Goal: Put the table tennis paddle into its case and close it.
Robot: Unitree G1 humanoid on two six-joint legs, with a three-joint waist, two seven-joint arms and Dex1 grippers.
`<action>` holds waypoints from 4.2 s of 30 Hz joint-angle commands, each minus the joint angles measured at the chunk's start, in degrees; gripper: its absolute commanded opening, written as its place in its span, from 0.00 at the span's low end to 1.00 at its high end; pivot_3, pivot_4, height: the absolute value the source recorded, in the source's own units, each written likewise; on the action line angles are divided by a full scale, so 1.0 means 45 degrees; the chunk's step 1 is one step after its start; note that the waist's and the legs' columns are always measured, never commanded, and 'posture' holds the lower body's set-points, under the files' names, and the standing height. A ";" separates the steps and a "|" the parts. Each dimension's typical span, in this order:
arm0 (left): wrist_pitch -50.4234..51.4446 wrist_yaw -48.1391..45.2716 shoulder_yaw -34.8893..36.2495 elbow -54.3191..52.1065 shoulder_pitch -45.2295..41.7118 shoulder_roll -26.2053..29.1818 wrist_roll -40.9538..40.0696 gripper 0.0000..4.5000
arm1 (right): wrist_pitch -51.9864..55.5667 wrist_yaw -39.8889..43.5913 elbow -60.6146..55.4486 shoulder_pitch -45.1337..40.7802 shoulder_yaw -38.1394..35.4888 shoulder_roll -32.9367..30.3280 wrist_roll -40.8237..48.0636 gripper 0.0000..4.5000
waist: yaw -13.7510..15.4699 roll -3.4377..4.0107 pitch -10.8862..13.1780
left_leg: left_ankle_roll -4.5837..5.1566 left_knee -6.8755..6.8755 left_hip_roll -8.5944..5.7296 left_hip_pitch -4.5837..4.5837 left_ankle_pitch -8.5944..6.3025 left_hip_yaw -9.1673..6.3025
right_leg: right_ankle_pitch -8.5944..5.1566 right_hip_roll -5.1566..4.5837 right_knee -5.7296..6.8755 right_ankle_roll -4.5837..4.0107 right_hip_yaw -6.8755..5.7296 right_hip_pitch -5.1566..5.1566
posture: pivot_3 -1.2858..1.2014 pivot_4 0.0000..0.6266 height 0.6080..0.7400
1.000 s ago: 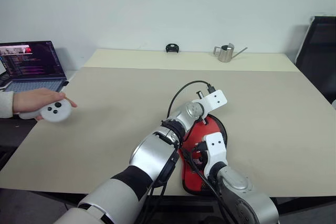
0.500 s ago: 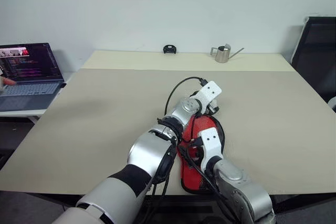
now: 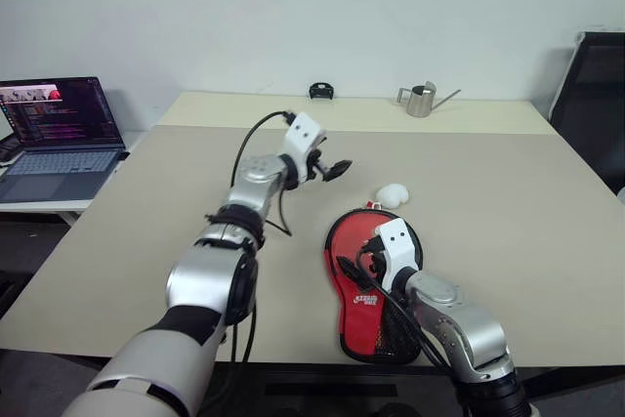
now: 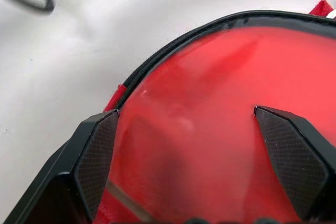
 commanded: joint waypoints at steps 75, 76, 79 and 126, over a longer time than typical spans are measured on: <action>0.0500 -0.3475 -0.4735 -0.7407 0.5797 -0.0677 -0.1447 0.99 | -0.8359 0.1771 1.9081 -1.1050 -0.2490 -0.1976 -0.1074 1.00 | -0.0054 0.0144 0.0088 | -0.0025 0.0046 -0.0012 -0.0223 0.0026 0.0043 | -0.0006 -0.0030 0.0014 -0.0025 0.0027 -0.0193 | 0.52 0.24 1.00; 0.0520 -0.3458 -0.4732 -0.7427 0.5818 -0.0663 -0.1445 0.99 | -0.8393 0.1761 1.9125 -1.1059 -0.2516 -0.1941 -0.1100 1.00 | -0.0054 0.0144 0.0088 | -0.0025 0.0046 -0.0012 -0.0223 0.0026 0.0044 | -0.0006 -0.0030 0.0014 -0.0025 0.0028 -0.0193 | 0.52 0.24 1.00; 0.0535 -0.3411 -0.4754 -0.7418 0.5873 -0.0622 -0.1404 1.00 | -0.8508 0.1739 1.9181 -1.1039 -0.2520 -0.1848 -0.1193 0.87 | -0.0057 0.0149 0.0085 | -0.0025 0.0046 -0.0012 -0.0223 0.0026 0.0045 | -0.0005 -0.0030 0.0015 -0.0026 0.0030 -0.0193 | 0.52 0.24 1.00; -0.0986 -0.3940 -0.6708 -0.1793 0.3954 -0.1519 0.1034 1.00 | -0.1871 0.3532 0.5560 -0.3470 -0.3482 -0.6807 -0.0715 0.12 | 0.0354 0.0208 0.0018 | 0.0082 0.0187 -0.0039 -0.0182 -0.0035 -0.0029 | 0.0011 -0.0033 0.0001 0.0002 -0.0031 -0.0044 | 0.52 0.24 1.00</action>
